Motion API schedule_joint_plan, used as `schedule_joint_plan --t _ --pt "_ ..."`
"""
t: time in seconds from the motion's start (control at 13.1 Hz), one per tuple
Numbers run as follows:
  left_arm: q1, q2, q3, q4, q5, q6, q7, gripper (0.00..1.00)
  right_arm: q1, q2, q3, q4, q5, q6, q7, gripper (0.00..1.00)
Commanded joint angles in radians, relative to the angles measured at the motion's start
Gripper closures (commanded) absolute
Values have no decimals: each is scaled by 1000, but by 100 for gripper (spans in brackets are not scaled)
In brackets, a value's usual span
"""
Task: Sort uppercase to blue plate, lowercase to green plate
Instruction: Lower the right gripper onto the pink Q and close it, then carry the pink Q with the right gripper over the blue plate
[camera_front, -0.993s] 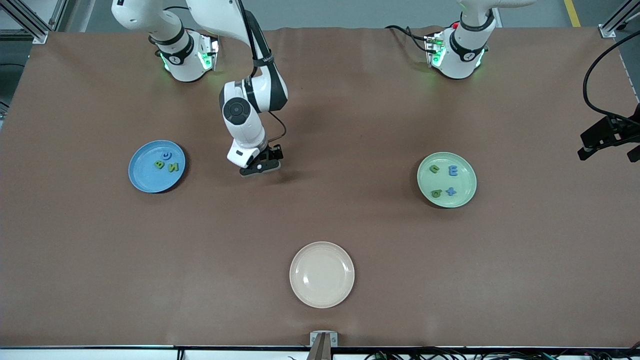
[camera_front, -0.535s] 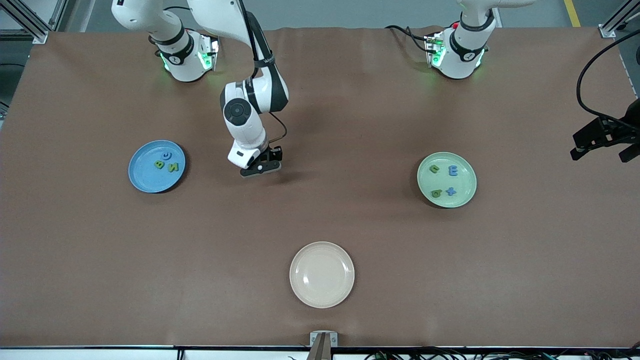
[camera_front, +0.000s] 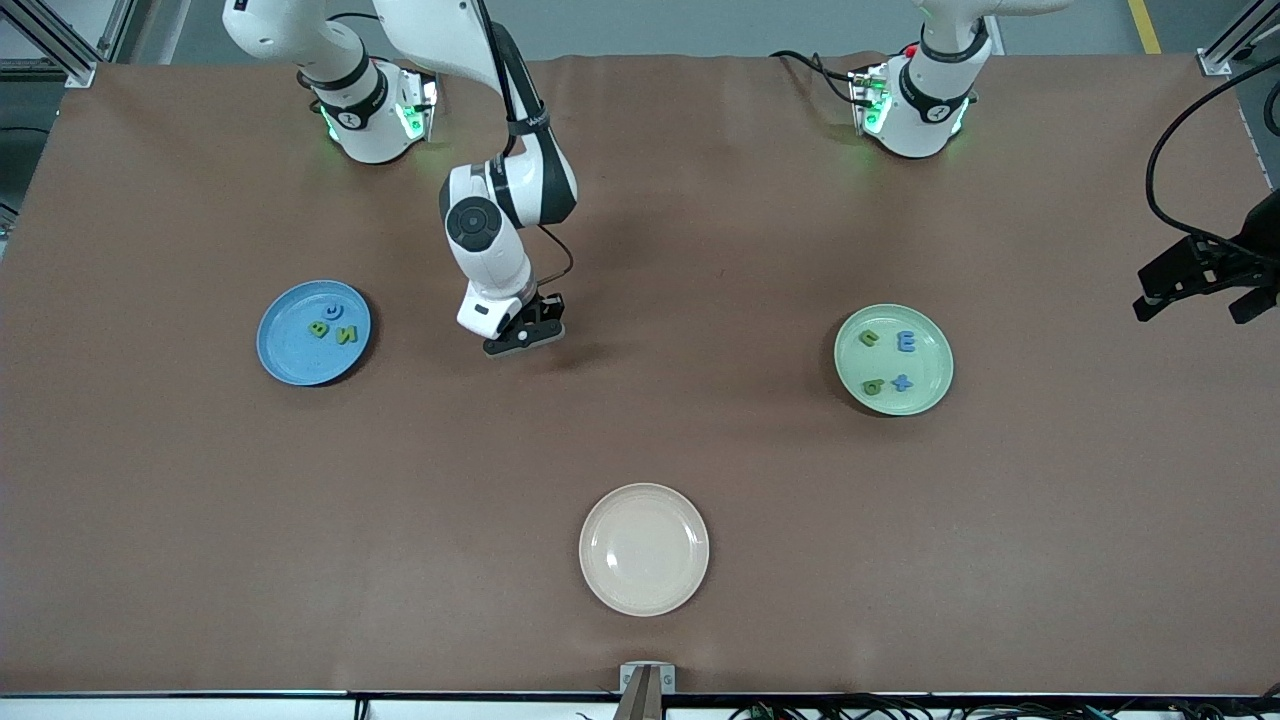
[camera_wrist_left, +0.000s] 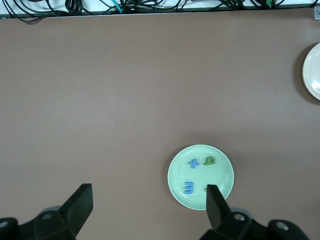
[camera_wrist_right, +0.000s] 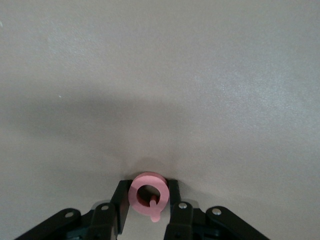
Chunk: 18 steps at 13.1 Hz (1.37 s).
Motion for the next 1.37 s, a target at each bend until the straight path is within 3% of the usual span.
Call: schedule_joint_plan --t 0.0,0.15,0.31,0.53,0.76,0.92,1.07,1.3 --pt "-1 -14 -10 4 -3 -22 -12 0 -34 17 15 1 34 0 -40 100" --pt "-1 -14 -10 4 -3 -22 -12 0 -50 -2 4 -3 33 -8 -72 100" --pt "0 -14 -10 4 -3 -22 -12 0 -60 -35 -49 -13 33 -49 -177 100" --pt "2 -14 -10 6 -3 -22 -12 0 -38 -101 -261 -38 25 -230 -443 100" --pt "3 -12 -10 6 -3 -17 -12 0 54 -102 -535 -94 20 -344 -701 100" --pt "3 -12 -10 6 -3 -17 -12 0 71 -89 -649 -127 7 -381 -856 100" --pt "5 -11 -8 6 -2 -17 -12 0 52 -45 -700 -150 -1 -375 -997 100" --pt "5 -11 -8 7 0 -17 -12 0 -68 -22 -691 -173 -1 -306 -1111 100"
